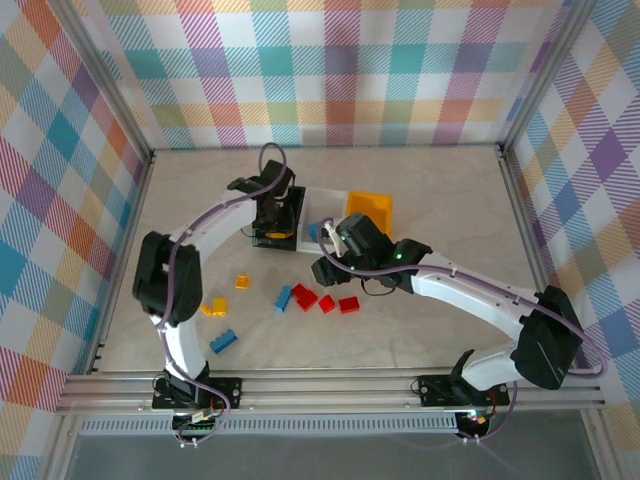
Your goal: Sort the legos into containers by color
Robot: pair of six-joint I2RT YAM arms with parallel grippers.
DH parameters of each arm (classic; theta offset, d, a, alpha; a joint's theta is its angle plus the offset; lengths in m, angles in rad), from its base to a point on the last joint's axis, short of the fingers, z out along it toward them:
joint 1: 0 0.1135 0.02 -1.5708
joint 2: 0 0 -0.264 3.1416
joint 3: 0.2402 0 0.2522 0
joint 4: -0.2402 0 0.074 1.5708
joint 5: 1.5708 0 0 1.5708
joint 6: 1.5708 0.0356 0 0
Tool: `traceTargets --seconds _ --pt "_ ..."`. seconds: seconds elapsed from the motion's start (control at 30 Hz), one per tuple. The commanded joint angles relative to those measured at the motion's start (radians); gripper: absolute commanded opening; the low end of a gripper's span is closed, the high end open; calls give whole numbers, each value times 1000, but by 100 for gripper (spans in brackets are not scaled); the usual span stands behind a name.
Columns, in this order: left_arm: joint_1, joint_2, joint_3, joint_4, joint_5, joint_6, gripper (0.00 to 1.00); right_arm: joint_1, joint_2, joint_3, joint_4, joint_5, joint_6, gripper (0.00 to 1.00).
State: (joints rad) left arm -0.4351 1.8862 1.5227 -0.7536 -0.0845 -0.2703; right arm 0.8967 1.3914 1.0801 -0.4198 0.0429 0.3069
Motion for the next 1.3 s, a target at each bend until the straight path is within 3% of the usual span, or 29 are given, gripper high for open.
traceTargets --seconds 0.0,0.1,0.3,0.6,0.83,1.03,1.27 --pt "19 70 65 -29 -27 20 38 0 -46 -20 -35 18 -2 60" --pt "24 106 94 -31 -24 17 49 0 -47 -26 -54 9 -5 60" --pt "24 69 77 -38 -19 14 60 -1 -60 -56 -45 9 4 60" --pt "-20 -283 -190 -48 15 -45 63 -5 -55 -88 -15 -12 16 61" --pt "-135 -505 -452 -47 56 -150 66 -19 -64 -117 -7 -20 21 61" --pt "-221 -571 -565 -56 62 -186 66 -26 -84 -146 -7 -13 30 62" --pt "-240 -601 -676 -5 111 -203 64 -28 -123 -192 -6 7 50 62"
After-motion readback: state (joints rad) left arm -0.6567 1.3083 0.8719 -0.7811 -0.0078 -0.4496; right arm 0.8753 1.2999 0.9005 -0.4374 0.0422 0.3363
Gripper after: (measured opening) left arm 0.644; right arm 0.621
